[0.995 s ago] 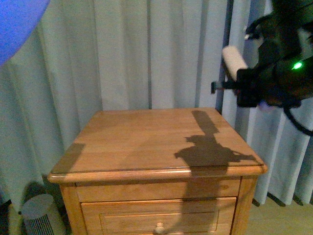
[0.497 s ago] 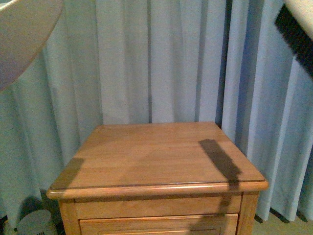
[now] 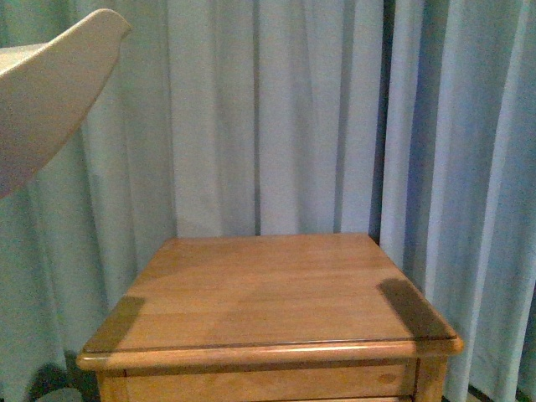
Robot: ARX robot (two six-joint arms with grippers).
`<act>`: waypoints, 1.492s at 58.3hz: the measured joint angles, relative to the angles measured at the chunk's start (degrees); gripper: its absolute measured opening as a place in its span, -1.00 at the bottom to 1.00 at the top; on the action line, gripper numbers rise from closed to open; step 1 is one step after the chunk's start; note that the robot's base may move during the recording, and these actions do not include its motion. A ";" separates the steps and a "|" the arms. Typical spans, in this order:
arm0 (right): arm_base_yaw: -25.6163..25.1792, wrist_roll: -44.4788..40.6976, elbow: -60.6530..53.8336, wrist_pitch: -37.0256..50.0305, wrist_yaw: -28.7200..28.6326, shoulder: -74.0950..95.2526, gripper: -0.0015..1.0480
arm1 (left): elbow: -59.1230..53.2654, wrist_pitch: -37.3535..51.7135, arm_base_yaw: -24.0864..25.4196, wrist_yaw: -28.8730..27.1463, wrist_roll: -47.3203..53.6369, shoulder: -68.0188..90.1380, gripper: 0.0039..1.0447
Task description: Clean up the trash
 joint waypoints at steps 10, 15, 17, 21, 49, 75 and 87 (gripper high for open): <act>0.37 0.15 -1.70 -0.11 2.36 -0.31 -0.59 | 0.00 0.00 0.00 0.02 0.00 0.00 -0.47; 0.37 0.20 -1.79 -0.24 2.45 -0.44 -0.59 | 0.00 0.00 0.00 0.02 0.00 0.00 -0.47; 0.37 0.20 -1.79 -0.24 2.47 -0.44 -0.59 | 0.00 0.00 0.00 0.02 0.00 0.00 -0.47; 0.37 0.24 -1.79 -0.24 2.47 -0.44 -0.59 | 0.00 0.00 0.00 0.02 0.00 0.00 -0.47; 0.46 0.96 -1.79 -0.24 2.71 -0.83 -0.59 | -0.13 -0.04 -0.17 -0.22 -0.07 -0.04 -0.47; 0.48 0.98 -1.84 -0.31 2.80 -0.74 -0.59 | -0.17 -0.07 -0.17 -0.15 -0.15 -0.17 -0.48; 0.42 0.98 -1.84 -0.31 2.93 -0.72 -0.59 | -0.26 -0.07 -0.17 -0.11 -0.17 -0.22 -0.48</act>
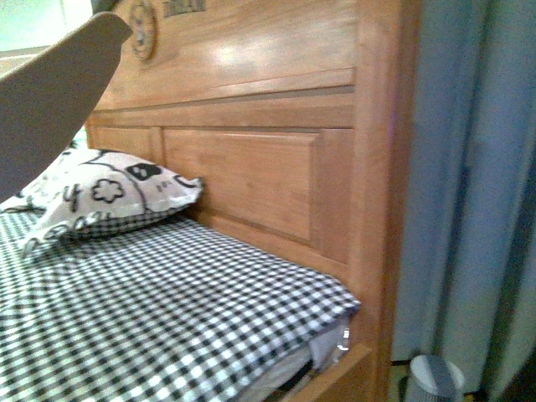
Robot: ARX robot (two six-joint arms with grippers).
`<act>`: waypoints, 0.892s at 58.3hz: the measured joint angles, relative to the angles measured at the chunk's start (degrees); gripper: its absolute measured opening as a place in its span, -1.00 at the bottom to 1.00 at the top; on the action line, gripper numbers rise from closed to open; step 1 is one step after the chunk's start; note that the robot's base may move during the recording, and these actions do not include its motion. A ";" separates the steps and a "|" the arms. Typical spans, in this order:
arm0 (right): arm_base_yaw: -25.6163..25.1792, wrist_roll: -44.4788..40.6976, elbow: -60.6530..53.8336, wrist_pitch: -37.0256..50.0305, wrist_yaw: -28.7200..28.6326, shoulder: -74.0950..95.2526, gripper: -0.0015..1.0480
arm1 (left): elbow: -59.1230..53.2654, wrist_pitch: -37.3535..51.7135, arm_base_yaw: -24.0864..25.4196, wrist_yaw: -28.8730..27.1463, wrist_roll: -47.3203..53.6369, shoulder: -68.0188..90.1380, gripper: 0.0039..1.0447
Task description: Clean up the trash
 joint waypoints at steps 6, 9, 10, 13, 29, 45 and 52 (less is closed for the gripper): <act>0.09 -0.02 0.00 0.00 -0.31 0.00 -0.59 | 0.02 0.00 0.00 -0.15 0.00 0.00 -0.48; -0.02 0.00 0.00 0.00 0.02 0.00 -0.59 | 0.00 -0.02 0.00 -0.09 0.02 0.00 -0.48; -0.02 0.00 0.00 0.00 0.02 0.00 -0.59 | -0.02 -0.02 0.00 -0.09 0.00 0.00 -0.48; -0.02 0.00 0.00 0.00 -0.17 0.00 -0.59 | 0.00 -0.02 0.00 -0.15 0.00 -0.09 -0.48; 0.02 0.00 0.00 0.00 -0.07 0.00 -0.59 | -0.13 -0.04 0.00 -0.13 0.02 -0.07 -0.48; 0.20 -0.04 0.00 0.00 -1.05 0.04 -0.59 | -0.13 -0.04 0.13 -0.92 -0.20 -0.20 -0.48; 0.17 0.00 -0.09 -0.02 -0.52 0.33 -0.59 | -0.13 -0.04 0.11 -0.22 -0.22 -0.17 -0.48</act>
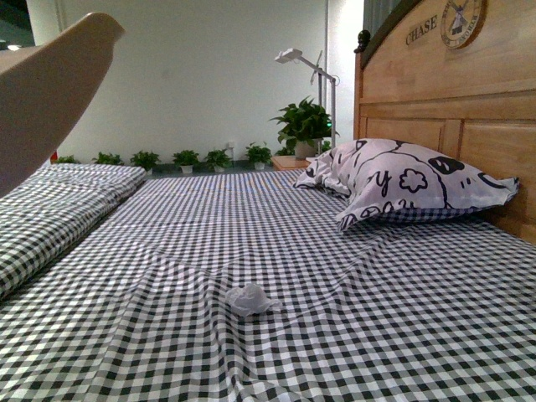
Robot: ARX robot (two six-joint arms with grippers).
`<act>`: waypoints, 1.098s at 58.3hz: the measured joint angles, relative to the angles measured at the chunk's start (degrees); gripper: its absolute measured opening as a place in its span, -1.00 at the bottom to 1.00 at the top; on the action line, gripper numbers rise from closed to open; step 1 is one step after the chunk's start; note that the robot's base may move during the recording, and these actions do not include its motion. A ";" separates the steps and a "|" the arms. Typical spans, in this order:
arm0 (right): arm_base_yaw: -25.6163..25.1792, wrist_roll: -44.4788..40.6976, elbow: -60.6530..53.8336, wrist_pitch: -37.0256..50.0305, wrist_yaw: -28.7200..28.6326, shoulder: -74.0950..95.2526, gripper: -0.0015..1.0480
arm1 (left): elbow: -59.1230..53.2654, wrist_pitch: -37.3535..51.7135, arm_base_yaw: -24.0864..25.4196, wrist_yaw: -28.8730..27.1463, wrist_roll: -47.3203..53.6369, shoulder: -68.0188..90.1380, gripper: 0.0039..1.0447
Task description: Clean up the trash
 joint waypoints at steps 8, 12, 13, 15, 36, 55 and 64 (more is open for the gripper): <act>-0.11 0.00 0.00 0.00 0.50 -0.39 -0.59 | 2.03 -5.90 1.40 3.67 0.04 1.73 -0.48; -0.11 0.00 0.02 0.00 0.48 -0.44 -0.59 | 4.59 -9.16 4.48 8.17 1.92 6.80 -0.48; -0.11 0.00 0.02 0.00 0.44 -0.44 -0.59 | 5.22 -9.07 5.42 9.09 2.89 9.05 -0.48; -0.11 0.00 0.02 0.00 0.39 -0.37 -0.59 | 6.01 -8.00 6.93 10.36 4.59 12.72 -0.48; -0.11 0.00 0.02 0.00 0.35 -0.35 -0.59 | 21.79 0.00 13.31 18.62 27.17 50.29 -0.48; -0.11 0.00 0.02 0.00 0.35 -0.35 -0.59 | 31.67 0.26 8.59 16.72 38.25 66.51 -0.48; -0.11 0.00 0.02 0.00 0.33 -0.35 -0.59 | 34.18 -1.44 6.75 15.85 41.81 70.93 -0.48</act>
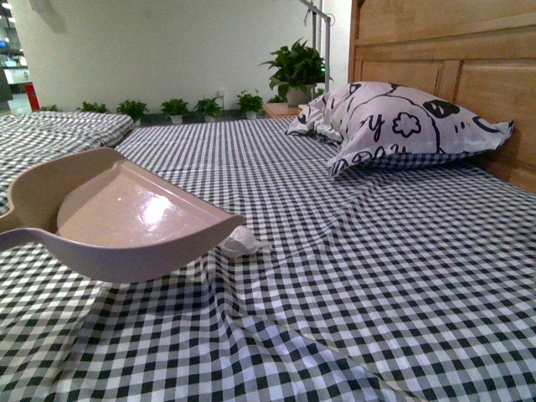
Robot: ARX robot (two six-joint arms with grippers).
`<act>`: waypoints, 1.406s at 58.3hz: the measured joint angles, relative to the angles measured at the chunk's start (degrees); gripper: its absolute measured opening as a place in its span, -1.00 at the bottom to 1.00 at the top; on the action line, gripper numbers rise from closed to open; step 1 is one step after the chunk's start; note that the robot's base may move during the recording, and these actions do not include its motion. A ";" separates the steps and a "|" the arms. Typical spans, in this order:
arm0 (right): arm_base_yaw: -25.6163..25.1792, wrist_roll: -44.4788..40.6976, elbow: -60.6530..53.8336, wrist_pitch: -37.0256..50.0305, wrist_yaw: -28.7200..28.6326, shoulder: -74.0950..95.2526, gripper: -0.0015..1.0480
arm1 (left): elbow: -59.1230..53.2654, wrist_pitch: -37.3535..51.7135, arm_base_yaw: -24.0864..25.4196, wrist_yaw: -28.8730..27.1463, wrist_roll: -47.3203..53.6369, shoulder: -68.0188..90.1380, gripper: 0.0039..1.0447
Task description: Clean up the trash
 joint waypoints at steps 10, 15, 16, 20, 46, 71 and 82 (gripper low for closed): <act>0.00 0.00 0.00 0.00 0.02 0.00 -0.59 | 2.16 -2.29 -0.33 0.13 2.67 3.63 -0.48; 0.00 0.00 0.00 0.00 0.00 0.00 -0.59 | 3.10 -3.58 -0.20 0.59 3.76 5.27 -0.48; 0.00 0.00 0.00 0.00 0.02 0.00 -0.59 | 3.17 -3.69 -0.15 0.61 3.91 5.49 -0.48; 0.00 0.00 0.00 0.00 0.02 0.00 -0.59 | 3.50 -4.52 0.09 0.74 4.79 6.80 -0.48; 0.00 0.00 0.00 0.00 0.00 0.00 -0.59 | 4.96 -5.40 1.18 0.87 8.26 11.78 -0.48; 0.00 0.00 0.00 0.00 0.00 0.00 -0.59 | 7.23 -10.19 2.16 0.39 11.78 12.79 -0.48; 0.00 0.00 0.00 0.00 0.00 0.00 -0.59 | 7.23 -10.19 2.16 0.37 12.09 12.79 -0.48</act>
